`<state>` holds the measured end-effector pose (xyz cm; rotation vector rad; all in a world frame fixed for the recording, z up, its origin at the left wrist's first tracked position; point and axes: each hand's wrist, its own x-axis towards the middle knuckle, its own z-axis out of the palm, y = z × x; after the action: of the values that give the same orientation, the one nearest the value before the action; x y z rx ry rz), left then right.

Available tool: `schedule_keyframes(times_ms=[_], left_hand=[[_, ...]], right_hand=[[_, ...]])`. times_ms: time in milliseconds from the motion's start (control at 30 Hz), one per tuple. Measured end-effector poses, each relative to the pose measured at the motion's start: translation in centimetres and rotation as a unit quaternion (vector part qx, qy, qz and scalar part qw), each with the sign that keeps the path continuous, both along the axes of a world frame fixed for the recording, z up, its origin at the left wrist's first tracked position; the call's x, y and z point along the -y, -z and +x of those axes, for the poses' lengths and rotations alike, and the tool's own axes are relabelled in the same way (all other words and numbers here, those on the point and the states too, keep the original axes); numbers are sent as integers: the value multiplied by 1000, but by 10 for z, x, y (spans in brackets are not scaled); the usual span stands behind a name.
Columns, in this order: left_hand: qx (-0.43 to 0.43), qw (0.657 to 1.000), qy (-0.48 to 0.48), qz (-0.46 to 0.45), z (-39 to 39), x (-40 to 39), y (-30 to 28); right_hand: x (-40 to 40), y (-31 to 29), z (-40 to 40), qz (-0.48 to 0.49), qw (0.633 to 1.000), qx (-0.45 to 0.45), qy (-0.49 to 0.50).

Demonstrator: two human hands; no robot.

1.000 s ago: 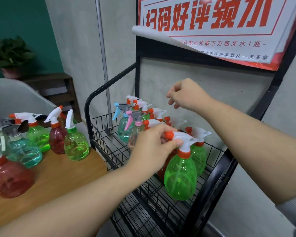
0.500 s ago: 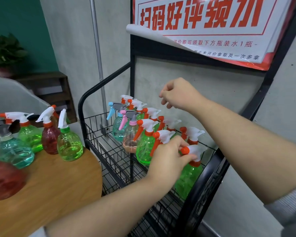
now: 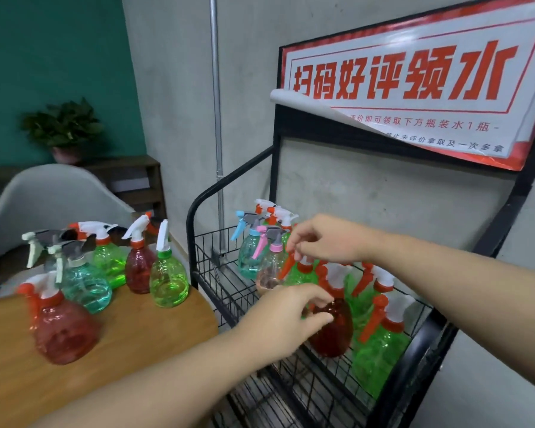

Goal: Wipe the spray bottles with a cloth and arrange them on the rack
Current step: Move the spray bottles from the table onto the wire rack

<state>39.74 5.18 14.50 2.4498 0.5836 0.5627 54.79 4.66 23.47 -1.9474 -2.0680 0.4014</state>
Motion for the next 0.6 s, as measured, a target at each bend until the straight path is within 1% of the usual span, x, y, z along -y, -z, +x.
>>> schedule_keyframes(times_ms=[67,167,200,267,367,500,567,600], left_hand=[[-38,998,-24,36,-25,-14,-8],[-103,991,-72,37,-62,-41,-13],[-123,987,-98,36,-88,-54,-13],[-174,977,-105,63,-98,-65,-12],[-249,946,-136,154,-130,-83,-8],[-283,904,-212,240,-185,-118,0],[-301,882,-269,244,-213,-135,8],[-305,871,-307,231,-224,-142,12]], right_hand=[[-9,3,-16,-9,999,24,-31],[-29,5,-45,-16,997,50,-59],[-46,7,-70,-26,995,61,-78],[-53,12,-79,-33,992,74,-96],[-77,24,-111,-14,989,75,-123],[-115,45,-154,38,987,68,-143],[-139,57,-168,58,983,85,-150],[-149,64,-172,64,980,112,-151]])
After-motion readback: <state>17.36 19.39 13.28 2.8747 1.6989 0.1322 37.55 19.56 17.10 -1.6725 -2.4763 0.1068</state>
